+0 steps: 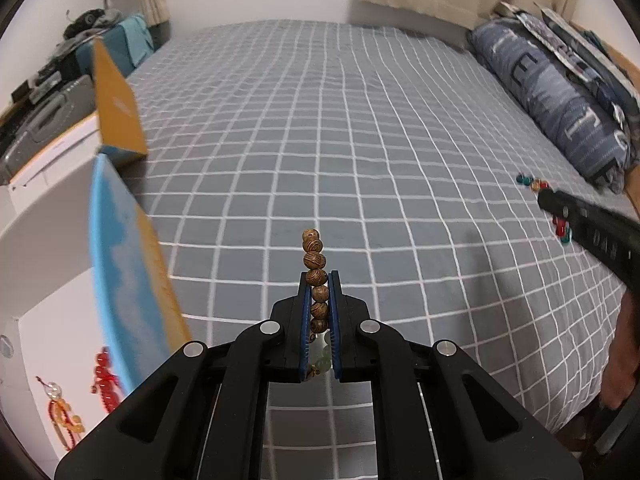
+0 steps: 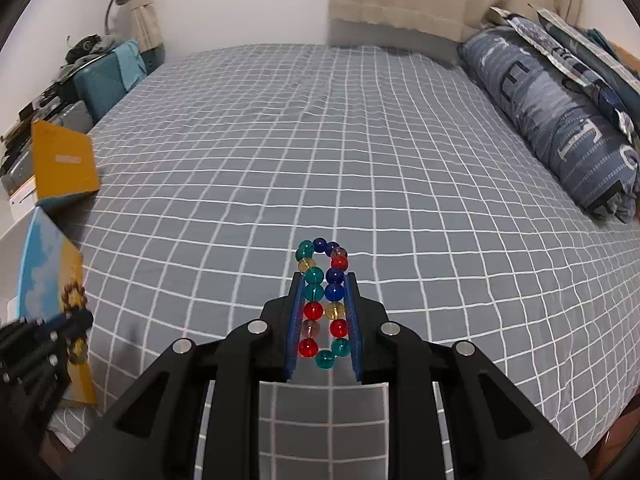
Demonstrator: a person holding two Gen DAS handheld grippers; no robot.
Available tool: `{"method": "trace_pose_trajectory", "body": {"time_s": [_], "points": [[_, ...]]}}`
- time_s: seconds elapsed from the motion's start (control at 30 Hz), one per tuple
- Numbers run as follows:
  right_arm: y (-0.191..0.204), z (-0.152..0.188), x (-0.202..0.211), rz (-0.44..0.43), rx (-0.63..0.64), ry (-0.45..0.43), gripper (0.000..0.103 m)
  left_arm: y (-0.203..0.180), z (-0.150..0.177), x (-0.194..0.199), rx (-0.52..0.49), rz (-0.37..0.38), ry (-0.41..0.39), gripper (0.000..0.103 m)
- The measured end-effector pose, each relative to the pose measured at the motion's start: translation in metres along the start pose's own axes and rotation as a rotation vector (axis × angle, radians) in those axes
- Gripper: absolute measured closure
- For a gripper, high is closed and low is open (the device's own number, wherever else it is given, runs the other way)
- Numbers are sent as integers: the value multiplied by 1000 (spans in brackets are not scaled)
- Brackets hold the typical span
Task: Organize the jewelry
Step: 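Carry the wooden and multicolour bead bracelets over the white box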
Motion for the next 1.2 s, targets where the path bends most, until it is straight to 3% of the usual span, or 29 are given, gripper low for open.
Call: {"method": "trace_pose_trajectory", "body": {"time_s": [0.27, 0.67, 0.93, 1.07, 1.2], "points": [[46, 7, 25, -63, 44, -37, 84, 46, 0, 38, 71, -33, -49, 96], [163, 10, 68, -228, 174, -92, 84, 133, 26, 92, 190, -132, -90, 96], [257, 34, 83, -348, 283, -75, 84, 215, 73, 117, 283, -255, -60, 96], [305, 57, 86, -417, 344, -46, 84, 247, 98, 124, 340, -294, -43, 96], [339, 84, 77, -432, 405, -4, 84, 272, 129, 121, 394, -313, 2, 96]]}}
Point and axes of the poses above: each gripper's, at about its wrist camera, not at the fingertips, and x roughly against the way its jaws point, y to its left, z to its underside, the point moved 9 cm from there along -x, roughly the way its jaws point, and after that the axes turned 8 degrees about -x, right-handed, at the moved point
